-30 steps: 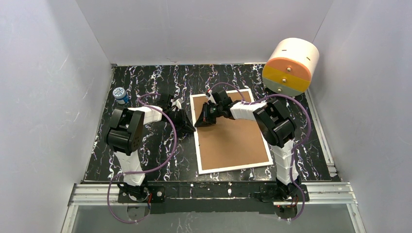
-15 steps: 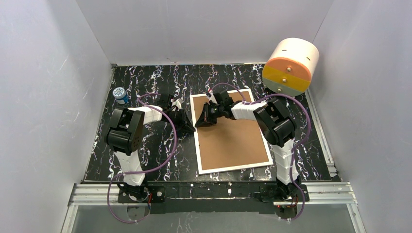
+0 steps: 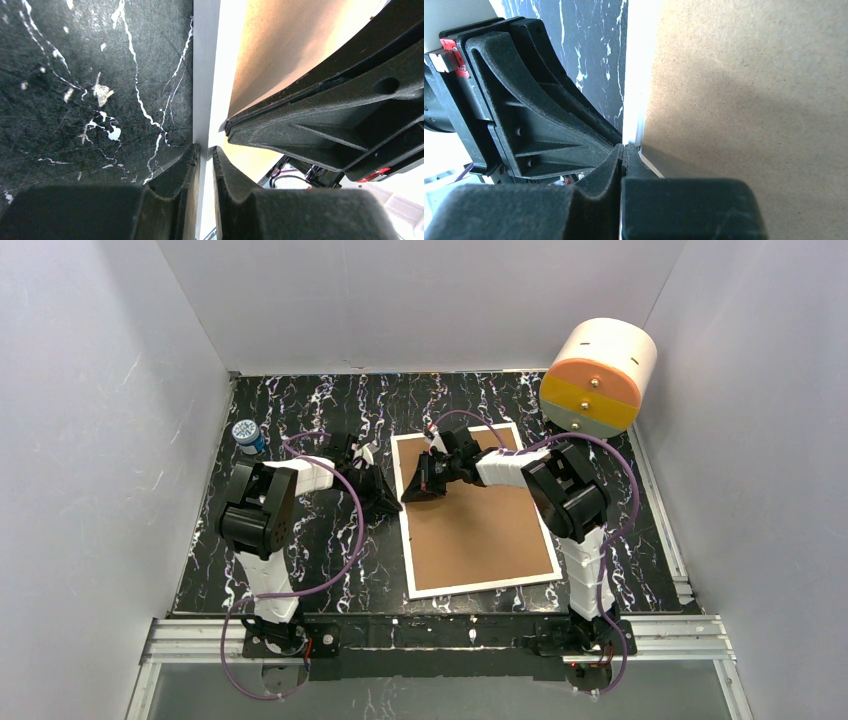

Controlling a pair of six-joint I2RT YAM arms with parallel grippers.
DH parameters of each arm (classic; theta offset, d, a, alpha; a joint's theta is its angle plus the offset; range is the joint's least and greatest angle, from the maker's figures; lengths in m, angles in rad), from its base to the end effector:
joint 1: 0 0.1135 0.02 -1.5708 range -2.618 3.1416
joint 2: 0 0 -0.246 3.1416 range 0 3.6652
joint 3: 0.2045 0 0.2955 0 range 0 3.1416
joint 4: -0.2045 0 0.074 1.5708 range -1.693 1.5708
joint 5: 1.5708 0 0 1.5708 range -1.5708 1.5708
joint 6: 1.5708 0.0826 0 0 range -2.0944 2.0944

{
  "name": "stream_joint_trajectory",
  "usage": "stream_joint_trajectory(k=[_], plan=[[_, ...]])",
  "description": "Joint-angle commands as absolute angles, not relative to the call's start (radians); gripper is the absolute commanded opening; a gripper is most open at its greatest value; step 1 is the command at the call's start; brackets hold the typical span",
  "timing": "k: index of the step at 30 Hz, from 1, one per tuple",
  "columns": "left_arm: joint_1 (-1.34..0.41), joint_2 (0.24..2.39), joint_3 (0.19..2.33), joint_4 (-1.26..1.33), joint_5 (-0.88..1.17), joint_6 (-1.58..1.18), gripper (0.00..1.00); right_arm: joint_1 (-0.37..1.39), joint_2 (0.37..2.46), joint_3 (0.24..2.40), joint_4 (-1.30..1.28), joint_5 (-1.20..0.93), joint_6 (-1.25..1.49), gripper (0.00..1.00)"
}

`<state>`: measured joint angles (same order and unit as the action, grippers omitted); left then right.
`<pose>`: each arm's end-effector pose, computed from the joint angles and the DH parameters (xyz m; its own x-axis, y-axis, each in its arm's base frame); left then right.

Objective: Put the photo into the frame

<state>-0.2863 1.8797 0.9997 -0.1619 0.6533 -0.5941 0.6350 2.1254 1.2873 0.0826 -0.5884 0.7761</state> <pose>0.3655 -0.1599 0.0426 -0.9765 -0.1759 -0.1244 -0.0340 0.6959 -0.7173 0.3686 0.3285 0.0498 -0.9674 0.0110 -0.2529 -0.1976 0.5918 0.7815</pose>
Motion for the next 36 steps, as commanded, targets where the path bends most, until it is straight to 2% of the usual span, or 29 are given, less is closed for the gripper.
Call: stream_joint_trajectory(k=[1, 18, 24, 30, 36], plan=[[-0.293, 1.964, 0.943, -0.304, 0.401, -0.517, 0.12, 0.595, 2.215, 1.219, -0.134, -0.356, 0.647, 0.01], [-0.292, 1.963, 0.943, -0.31, 0.393, -0.517, 0.12, 0.573, 2.185, 1.145, -0.137, -0.262, 0.634, 0.02], [-0.293, 1.952, 0.96, -0.321, 0.397, -0.515, 0.12, 0.572, 2.111, 1.179, -0.207, -0.135, 0.693, 0.04], [-0.293, 1.912, 1.031, -0.322, 0.474, -0.516, 0.19, 0.573, 1.97, 1.247, -0.187, -0.222, 0.707, 0.11], [-0.291, 1.862, 1.112, -0.293, 0.495, -0.554, 0.31, 0.573, 1.976, 1.367, -0.171, -0.375, 0.773, 0.25]])
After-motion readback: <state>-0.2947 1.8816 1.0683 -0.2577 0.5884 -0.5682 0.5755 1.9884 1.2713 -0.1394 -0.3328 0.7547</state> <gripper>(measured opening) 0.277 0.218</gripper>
